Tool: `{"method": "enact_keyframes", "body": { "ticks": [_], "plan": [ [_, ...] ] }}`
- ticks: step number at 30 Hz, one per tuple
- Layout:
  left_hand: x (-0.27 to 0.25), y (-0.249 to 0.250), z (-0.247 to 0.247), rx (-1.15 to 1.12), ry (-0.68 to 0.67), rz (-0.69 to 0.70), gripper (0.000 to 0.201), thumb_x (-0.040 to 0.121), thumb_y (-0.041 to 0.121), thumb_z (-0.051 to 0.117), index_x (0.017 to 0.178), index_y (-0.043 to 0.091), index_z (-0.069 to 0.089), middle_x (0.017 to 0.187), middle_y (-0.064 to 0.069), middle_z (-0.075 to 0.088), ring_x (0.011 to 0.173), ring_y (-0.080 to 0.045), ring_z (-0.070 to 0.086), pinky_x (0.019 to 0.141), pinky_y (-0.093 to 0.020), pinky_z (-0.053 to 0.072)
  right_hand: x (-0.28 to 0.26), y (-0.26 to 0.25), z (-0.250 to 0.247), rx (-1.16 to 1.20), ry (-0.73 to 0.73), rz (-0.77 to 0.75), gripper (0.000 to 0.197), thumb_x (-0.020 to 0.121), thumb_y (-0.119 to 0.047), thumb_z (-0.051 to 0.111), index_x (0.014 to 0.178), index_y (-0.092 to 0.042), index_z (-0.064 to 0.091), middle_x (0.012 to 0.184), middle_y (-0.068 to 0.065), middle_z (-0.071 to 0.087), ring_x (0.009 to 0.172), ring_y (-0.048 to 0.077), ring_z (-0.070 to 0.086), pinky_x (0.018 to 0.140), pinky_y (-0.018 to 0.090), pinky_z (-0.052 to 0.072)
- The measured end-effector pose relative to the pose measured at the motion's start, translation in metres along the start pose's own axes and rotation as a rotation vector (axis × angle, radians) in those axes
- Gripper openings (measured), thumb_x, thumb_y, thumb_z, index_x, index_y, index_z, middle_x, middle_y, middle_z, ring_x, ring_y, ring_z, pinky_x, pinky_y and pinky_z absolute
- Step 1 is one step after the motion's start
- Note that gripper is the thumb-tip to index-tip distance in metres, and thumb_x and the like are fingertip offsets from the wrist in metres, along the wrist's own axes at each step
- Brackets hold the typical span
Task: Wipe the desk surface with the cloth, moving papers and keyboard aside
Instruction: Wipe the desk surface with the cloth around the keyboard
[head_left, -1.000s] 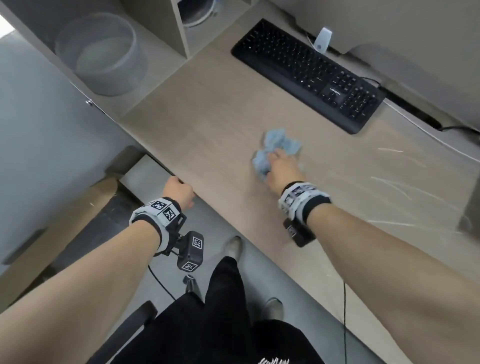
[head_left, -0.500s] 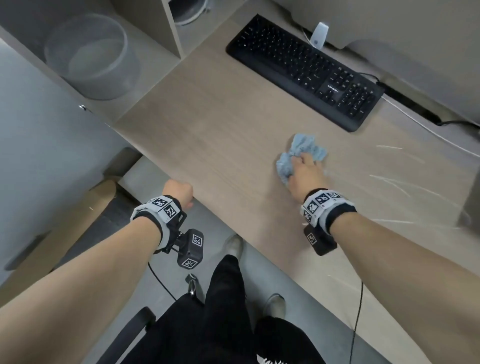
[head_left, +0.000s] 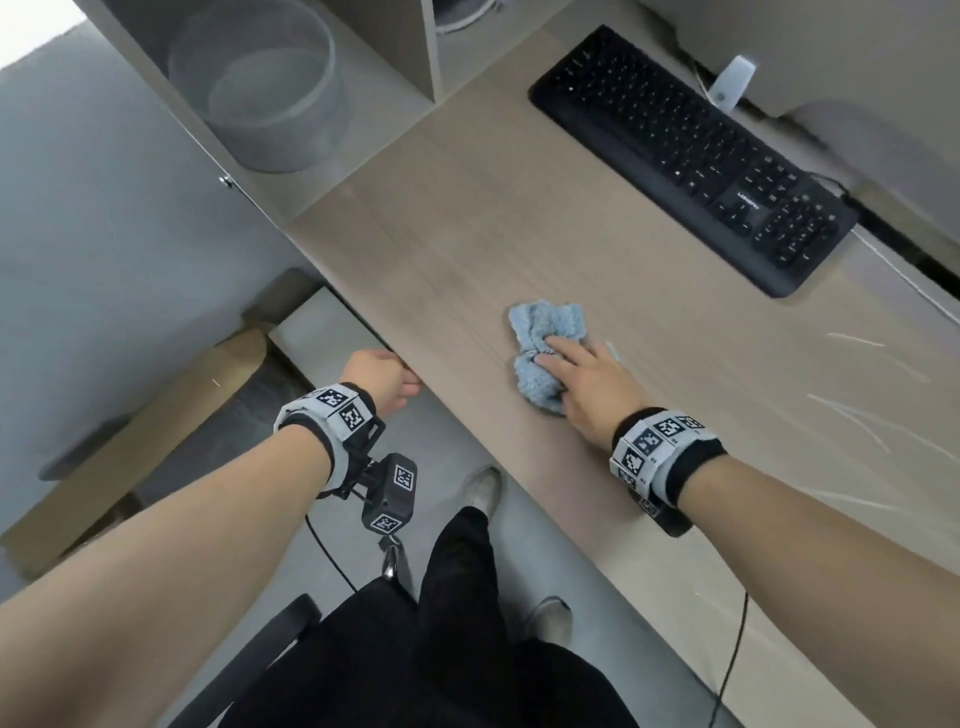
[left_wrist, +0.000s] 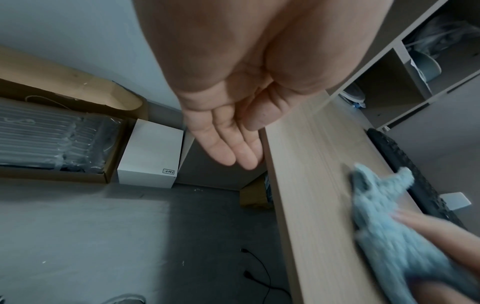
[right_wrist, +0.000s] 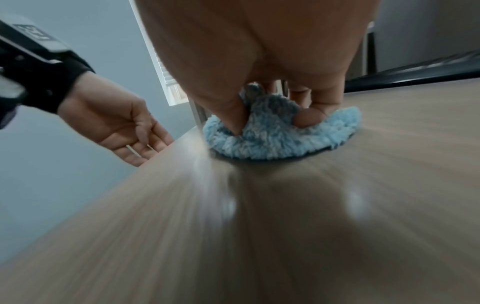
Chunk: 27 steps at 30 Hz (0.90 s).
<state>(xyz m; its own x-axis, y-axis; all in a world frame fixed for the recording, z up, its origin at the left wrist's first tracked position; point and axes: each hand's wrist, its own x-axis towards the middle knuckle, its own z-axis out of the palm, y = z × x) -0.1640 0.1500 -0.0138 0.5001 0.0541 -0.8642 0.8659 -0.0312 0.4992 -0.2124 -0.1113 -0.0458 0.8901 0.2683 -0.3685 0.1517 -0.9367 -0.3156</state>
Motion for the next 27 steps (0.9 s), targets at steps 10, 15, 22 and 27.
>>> {"method": "enact_keyframes", "body": {
  "ticks": [10, 15, 22, 27],
  "plan": [
    [0.037, 0.021, -0.049, -0.072, 0.048, 0.055, 0.022, 0.100, -0.001, 0.031, 0.090, 0.012, 0.046, 0.047, -0.003, 0.066, 0.040, -0.012, 0.063, 0.049, -0.020, 0.048, 0.148, -0.124, -0.013, -0.035, -0.010, -0.197, 0.060, 0.086, -0.020, 0.063, 0.142, -0.023, 0.045, 0.156, -0.002, 0.032, 0.127, 0.035, 0.037, 0.095, 0.047, 0.047],
    [0.029, 0.010, -0.038, 0.088, 0.137, 0.150, 0.024, 0.094, -0.007, 0.042, 0.093, 0.014, 0.056, 0.078, -0.010, 0.061, 0.070, -0.022, 0.060, 0.066, -0.029, 0.049, 0.107, -0.123, -0.002, -0.072, -0.009, -0.287, 0.053, 0.083, -0.020, 0.065, 0.134, -0.029, 0.053, 0.151, -0.004, 0.039, 0.122, 0.031, 0.039, 0.094, 0.048, 0.043],
    [0.003, -0.017, -0.004, 0.337, 0.298, 0.215, 0.032, 0.091, 0.003, 0.050, 0.122, 0.003, 0.058, 0.104, -0.016, 0.066, 0.084, -0.028, 0.061, 0.084, -0.039, 0.055, -0.010, -0.072, 0.023, -0.054, -0.094, -0.223, 0.057, 0.083, -0.017, 0.063, 0.136, -0.033, 0.050, 0.154, -0.009, 0.034, 0.121, 0.027, 0.038, 0.092, 0.043, 0.040],
    [-0.029, -0.046, 0.039, 0.708, 0.388, 0.347, 0.017, 0.091, 0.022, 0.056, 0.097, 0.007, 0.058, 0.096, -0.011, 0.061, 0.098, -0.031, 0.060, 0.080, -0.030, 0.040, -0.098, -0.014, 0.033, -0.023, -0.127, -0.058, 0.059, 0.087, -0.014, 0.053, 0.142, -0.033, 0.043, 0.159, -0.009, 0.024, 0.126, 0.028, 0.035, 0.093, 0.043, 0.045]
  ]
}}
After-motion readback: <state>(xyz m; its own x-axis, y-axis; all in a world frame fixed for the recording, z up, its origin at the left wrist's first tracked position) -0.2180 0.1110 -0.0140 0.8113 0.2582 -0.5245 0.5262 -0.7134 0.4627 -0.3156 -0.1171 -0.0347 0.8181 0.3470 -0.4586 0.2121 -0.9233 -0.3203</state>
